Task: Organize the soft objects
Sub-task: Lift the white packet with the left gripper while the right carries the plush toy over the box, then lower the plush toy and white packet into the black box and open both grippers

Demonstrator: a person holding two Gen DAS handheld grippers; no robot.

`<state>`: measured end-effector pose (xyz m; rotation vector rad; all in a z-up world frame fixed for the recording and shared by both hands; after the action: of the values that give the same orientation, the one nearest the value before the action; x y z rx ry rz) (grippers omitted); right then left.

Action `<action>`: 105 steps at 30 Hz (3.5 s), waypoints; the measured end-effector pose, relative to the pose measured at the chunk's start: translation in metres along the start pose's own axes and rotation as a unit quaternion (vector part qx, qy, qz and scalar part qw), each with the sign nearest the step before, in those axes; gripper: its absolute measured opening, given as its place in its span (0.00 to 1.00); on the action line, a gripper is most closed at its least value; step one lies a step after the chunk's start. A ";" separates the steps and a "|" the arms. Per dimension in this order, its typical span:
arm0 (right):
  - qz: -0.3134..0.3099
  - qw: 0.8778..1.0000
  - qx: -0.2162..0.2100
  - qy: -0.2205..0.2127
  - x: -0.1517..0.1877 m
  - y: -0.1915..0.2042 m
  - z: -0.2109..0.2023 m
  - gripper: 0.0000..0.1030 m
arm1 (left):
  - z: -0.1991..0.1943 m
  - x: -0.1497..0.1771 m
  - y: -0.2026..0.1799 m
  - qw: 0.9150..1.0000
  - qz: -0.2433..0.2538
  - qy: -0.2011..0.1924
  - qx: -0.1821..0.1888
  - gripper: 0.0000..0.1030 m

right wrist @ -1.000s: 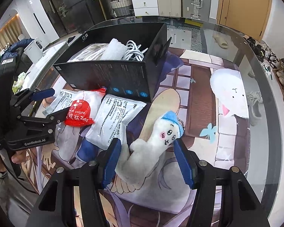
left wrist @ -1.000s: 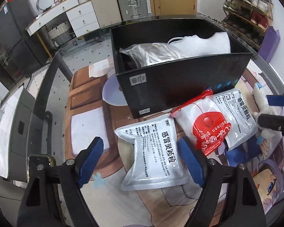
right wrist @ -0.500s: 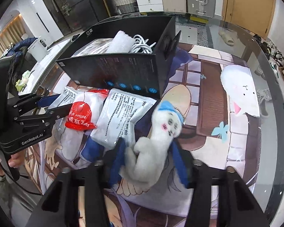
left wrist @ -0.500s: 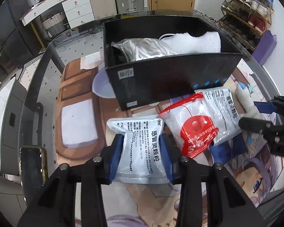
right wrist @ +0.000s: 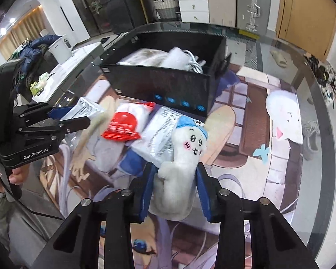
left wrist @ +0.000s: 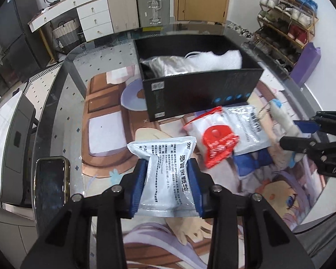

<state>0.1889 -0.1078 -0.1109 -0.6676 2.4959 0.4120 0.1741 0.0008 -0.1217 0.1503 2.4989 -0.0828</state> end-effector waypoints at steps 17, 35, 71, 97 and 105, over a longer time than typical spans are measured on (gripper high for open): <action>-0.018 1.000 -0.005 -0.004 0.000 0.016 -0.002 0.36 | -0.016 -0.001 -0.019 1.000 0.019 -0.021 0.004 0.36; -0.018 0.999 -0.001 -0.046 -0.021 0.022 -0.024 0.36 | -0.034 -0.018 -0.025 0.998 0.016 -0.056 0.006 0.36; 0.015 0.981 0.068 -0.182 -0.129 -0.008 -0.011 0.36 | 0.004 -0.101 0.005 0.983 -0.092 -0.156 -0.034 0.36; 0.063 0.986 0.056 -0.141 -0.129 -0.031 0.032 0.47 | 0.039 -0.100 0.007 0.989 -0.102 -0.099 -0.031 0.54; 0.074 0.984 0.051 -0.152 -0.128 -0.031 0.012 0.50 | 0.018 -0.102 0.006 0.987 -0.095 -0.120 -0.055 0.80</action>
<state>0.3055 -0.0804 -0.0548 -0.3504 2.2639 0.4035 0.2667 -0.0042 -0.0758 -0.1364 2.2651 -0.0387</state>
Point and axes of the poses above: each gripper's, at about its wrist camera, not at the fingertips, and z roughly the way its jaws point, y to its left, x to its underside, the point moved 5 cm from there along z, roughly the way its jaws point, and after that the axes turned 6 degrees about -y, right-handed, at the moved point
